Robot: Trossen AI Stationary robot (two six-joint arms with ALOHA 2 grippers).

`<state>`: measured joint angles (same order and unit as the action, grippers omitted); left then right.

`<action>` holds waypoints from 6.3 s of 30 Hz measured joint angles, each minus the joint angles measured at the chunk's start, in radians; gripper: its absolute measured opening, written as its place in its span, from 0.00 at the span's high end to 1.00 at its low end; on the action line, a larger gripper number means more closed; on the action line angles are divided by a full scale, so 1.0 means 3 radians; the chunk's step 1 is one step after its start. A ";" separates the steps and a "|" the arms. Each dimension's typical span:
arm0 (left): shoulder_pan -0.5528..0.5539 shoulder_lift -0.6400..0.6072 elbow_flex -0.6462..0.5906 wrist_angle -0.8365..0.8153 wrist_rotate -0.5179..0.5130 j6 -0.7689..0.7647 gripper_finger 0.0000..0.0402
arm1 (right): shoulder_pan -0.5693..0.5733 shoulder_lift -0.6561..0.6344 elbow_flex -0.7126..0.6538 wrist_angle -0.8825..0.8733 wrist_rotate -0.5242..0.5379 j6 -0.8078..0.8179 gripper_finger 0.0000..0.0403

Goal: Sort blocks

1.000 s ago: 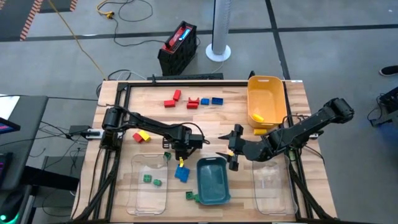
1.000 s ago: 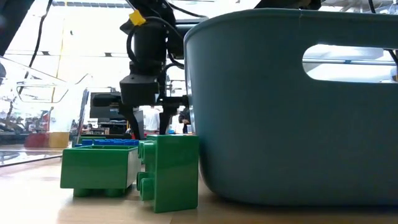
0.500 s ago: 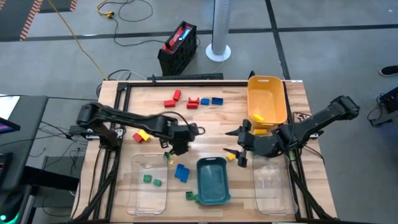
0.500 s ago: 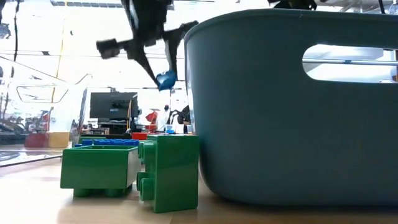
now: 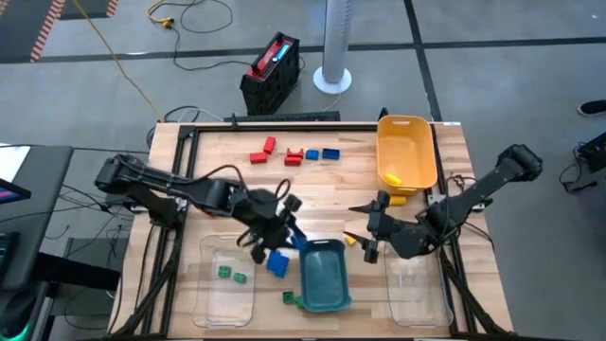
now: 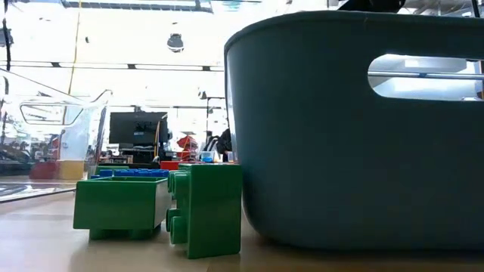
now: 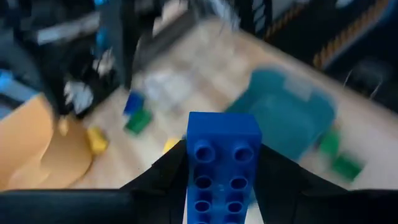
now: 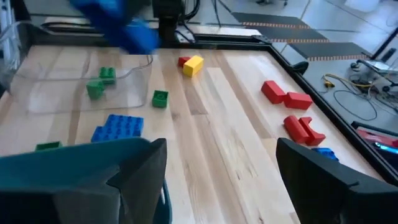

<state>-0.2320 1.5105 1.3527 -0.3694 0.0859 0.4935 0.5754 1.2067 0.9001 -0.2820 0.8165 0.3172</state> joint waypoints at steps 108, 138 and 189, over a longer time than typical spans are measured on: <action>-0.0426 0.1710 0.0592 -0.2242 -0.1258 -0.2016 0.20 | 0.0409 -0.0052 -0.0003 -0.0178 0.0858 0.0400 0.22; 0.0403 0.1344 0.0442 -0.2091 -0.0533 -0.1921 0.31 | 0.0426 -0.0052 -0.0003 -0.0217 0.0837 0.0412 0.22; 0.0705 0.0974 -0.0162 -0.1916 -0.1239 0.2829 0.31 | 0.0436 0.0036 0.0000 -0.0248 0.0837 0.0451 0.22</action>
<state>-0.0204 1.8028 1.3042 -0.9443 -0.2859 1.3424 0.7063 1.2175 0.9001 -0.3563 1.0678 0.4524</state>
